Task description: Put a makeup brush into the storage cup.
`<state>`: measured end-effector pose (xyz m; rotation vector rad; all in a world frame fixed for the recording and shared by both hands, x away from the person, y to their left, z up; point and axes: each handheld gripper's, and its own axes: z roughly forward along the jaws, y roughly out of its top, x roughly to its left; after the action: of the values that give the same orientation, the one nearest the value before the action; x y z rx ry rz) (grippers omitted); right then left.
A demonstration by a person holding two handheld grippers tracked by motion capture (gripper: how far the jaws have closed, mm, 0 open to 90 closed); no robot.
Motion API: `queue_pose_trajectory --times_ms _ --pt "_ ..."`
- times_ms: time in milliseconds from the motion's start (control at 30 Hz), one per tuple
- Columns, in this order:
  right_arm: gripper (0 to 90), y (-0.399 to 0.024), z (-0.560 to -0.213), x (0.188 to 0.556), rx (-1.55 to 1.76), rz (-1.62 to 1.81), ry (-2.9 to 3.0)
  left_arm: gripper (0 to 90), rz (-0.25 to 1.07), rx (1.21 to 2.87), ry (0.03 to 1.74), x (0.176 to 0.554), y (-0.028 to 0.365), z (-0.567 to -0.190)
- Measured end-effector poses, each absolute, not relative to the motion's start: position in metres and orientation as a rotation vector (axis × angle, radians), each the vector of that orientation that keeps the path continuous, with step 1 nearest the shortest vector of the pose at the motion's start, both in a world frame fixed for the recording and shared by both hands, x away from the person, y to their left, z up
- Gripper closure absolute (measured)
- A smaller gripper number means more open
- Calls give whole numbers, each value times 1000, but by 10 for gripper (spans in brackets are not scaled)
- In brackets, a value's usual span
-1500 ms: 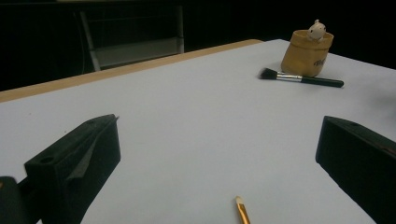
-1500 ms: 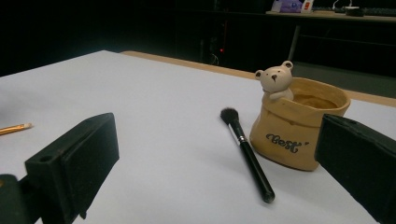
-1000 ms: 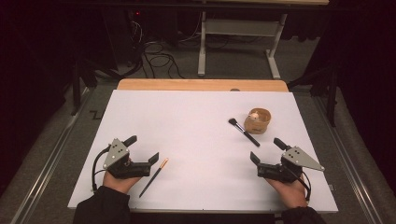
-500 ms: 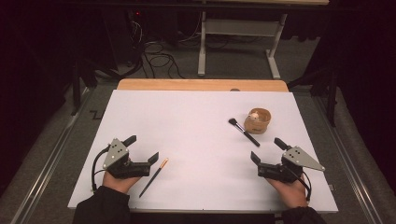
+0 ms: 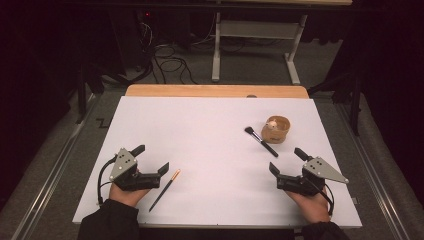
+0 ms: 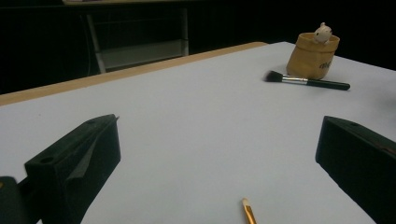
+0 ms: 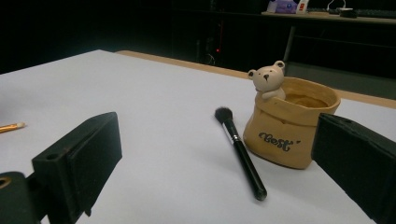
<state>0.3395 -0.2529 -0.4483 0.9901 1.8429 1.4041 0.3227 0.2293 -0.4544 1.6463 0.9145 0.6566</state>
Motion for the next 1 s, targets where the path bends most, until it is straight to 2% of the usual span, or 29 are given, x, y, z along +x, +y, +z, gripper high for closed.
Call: queue_pose_trajectory --times_ms 567,1000 --pt "37 -265 -445 341 1006 1399 1811 8 710 1621 968 327 244 -453" --pt "37 -272 -445 343 1021 1370 1800 16 742 1550 1080 332 271 -453"
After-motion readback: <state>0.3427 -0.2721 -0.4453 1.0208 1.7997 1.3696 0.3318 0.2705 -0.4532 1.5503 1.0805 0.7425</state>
